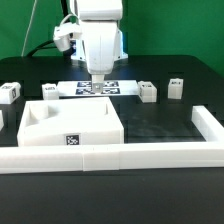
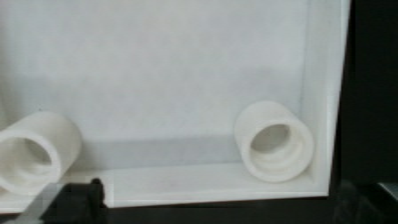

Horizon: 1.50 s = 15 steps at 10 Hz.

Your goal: Assemble one leg

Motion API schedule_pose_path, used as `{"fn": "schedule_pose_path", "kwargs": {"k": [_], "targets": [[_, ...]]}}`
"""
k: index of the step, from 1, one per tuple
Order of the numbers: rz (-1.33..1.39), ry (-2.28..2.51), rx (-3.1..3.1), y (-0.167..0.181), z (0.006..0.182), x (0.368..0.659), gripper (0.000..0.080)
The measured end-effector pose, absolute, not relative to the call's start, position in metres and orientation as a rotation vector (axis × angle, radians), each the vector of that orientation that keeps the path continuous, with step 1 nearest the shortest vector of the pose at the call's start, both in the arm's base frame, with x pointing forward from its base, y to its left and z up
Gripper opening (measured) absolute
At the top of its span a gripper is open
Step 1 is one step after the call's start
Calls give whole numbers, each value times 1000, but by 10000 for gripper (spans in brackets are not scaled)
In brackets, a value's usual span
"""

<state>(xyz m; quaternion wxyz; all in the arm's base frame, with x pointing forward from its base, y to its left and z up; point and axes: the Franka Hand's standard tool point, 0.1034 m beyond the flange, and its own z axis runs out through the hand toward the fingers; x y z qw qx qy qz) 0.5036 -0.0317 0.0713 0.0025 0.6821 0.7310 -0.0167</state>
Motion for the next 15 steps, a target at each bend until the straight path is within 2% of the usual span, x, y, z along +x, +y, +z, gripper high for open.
{"fn": "schedule_pose_path", "kwargs": {"k": [1, 5, 8, 10, 11, 12, 13, 14, 15], "targets": [[-56, 2307, 2129, -34, 69, 502, 650], [-85, 2384, 2120, -58, 34, 470, 650], [-107, 2389, 2159, -63, 14, 461, 650], [-109, 2389, 2165, -63, 12, 460, 650], [-110, 2389, 2165, -63, 12, 460, 602], [-110, 2389, 2165, -63, 12, 460, 602], [-110, 2389, 2165, -63, 12, 460, 426], [-110, 2389, 2165, -63, 12, 460, 426], [-110, 2389, 2165, -63, 12, 460, 244]]}}
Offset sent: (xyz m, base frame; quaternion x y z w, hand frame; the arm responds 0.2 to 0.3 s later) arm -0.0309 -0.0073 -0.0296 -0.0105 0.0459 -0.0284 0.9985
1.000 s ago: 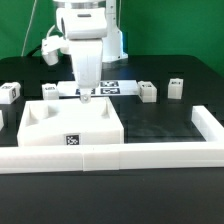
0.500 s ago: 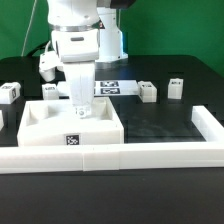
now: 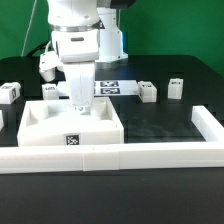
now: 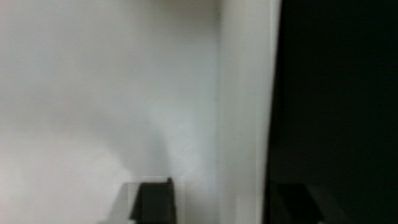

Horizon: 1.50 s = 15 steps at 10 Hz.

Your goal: Assemble one leg

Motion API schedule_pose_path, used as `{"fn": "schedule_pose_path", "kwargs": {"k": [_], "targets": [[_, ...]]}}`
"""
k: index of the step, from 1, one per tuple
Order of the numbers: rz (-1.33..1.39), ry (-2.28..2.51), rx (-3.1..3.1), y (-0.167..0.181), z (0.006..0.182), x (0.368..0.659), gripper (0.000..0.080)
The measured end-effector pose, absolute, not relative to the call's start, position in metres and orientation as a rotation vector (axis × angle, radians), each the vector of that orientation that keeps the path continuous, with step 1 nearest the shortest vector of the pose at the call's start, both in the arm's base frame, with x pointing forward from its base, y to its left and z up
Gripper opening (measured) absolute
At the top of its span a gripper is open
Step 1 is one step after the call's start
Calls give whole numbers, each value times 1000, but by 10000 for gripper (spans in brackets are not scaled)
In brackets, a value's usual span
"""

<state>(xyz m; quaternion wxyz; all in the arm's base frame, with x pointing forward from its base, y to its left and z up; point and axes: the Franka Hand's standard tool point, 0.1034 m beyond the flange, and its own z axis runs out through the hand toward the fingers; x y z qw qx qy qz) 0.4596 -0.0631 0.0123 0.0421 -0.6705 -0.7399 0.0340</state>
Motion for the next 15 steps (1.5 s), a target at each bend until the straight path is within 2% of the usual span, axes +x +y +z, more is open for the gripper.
{"fn": "schedule_pose_path", "kwargs": {"k": [1, 2, 7, 12, 15], "targets": [[105, -2264, -2051, -63, 12, 459, 102], [99, -2267, -2056, -63, 13, 461, 63], [94, -2259, -2070, -61, 14, 462, 63], [73, -2171, -2154, 2, 20, 469, 63], [42, -2173, -2139, 32, 14, 481, 63]]}}
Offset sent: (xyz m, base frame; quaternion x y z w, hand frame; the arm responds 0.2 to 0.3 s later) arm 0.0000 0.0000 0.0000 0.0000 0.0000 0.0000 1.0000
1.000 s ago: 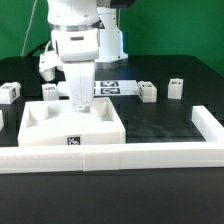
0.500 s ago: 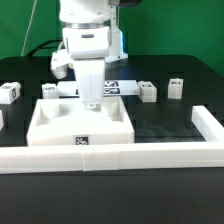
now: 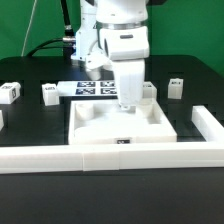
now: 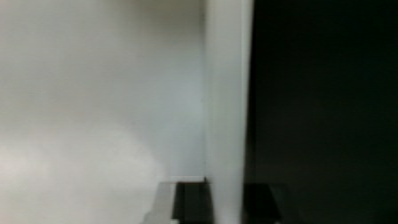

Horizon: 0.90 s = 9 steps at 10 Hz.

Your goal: Assemble one leg

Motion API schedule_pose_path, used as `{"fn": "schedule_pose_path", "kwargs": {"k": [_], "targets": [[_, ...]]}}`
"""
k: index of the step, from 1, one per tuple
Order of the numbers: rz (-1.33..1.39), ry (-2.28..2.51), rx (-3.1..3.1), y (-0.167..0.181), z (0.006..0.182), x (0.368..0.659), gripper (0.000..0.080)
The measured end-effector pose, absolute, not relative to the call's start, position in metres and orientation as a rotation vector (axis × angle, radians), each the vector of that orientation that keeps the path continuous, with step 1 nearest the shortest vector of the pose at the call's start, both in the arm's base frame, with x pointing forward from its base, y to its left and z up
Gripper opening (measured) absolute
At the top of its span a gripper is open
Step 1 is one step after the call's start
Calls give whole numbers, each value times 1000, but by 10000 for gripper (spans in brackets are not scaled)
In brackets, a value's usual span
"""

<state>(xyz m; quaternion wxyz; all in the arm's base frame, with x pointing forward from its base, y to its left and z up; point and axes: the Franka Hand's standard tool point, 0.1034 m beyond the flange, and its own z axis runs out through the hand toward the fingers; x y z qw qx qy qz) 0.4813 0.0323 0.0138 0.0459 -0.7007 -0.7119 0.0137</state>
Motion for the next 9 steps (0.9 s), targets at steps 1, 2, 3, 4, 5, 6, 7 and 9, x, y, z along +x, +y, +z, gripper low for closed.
{"fn": "schedule_pose_path", "kwargs": {"k": [1, 2, 3, 4, 5, 6, 7, 9], "targets": [[26, -2184, -2126, 42, 13, 488, 64], [11, -2188, -2124, 50, 13, 494, 64], [4, -2187, -2124, 57, 13, 498, 64], [6, -2171, -2136, 61, 13, 499, 64], [12, -2154, -2150, 64, 13, 500, 64], [15, -2126, -2176, 69, 14, 502, 64], [21, -2113, -2184, 77, 13, 503, 64], [33, -2114, -2175, 79, 13, 503, 64]]}}
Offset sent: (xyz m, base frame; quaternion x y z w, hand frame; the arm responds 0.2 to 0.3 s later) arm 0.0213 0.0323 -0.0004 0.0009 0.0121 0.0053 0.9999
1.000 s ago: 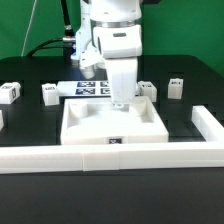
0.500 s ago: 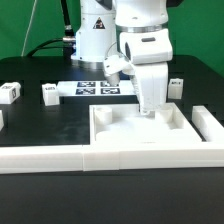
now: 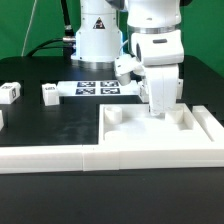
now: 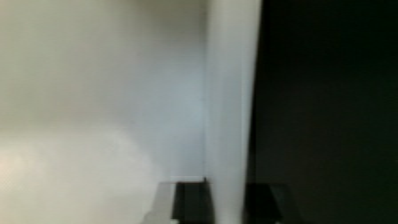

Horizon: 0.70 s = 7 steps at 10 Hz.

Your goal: Assemble one leg

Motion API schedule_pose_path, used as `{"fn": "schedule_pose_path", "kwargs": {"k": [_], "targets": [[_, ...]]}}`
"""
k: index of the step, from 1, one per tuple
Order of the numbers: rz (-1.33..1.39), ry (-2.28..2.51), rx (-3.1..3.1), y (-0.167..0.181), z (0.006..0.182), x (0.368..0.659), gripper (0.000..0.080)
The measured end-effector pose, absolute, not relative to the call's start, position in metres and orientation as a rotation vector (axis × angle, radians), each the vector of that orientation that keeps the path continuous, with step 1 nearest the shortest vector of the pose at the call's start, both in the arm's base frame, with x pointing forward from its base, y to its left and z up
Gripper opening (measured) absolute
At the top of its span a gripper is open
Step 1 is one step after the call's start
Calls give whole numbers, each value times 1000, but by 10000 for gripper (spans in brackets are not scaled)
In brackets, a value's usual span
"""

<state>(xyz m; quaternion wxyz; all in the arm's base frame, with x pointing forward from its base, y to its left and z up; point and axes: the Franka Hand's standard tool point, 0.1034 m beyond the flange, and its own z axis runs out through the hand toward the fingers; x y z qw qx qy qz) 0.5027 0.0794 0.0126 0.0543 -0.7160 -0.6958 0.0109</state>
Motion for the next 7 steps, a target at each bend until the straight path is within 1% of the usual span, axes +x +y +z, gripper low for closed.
{"fn": "schedule_pose_path", "kwargs": {"k": [7], "targets": [[31, -2078, -2208, 84, 13, 502, 64]]}}
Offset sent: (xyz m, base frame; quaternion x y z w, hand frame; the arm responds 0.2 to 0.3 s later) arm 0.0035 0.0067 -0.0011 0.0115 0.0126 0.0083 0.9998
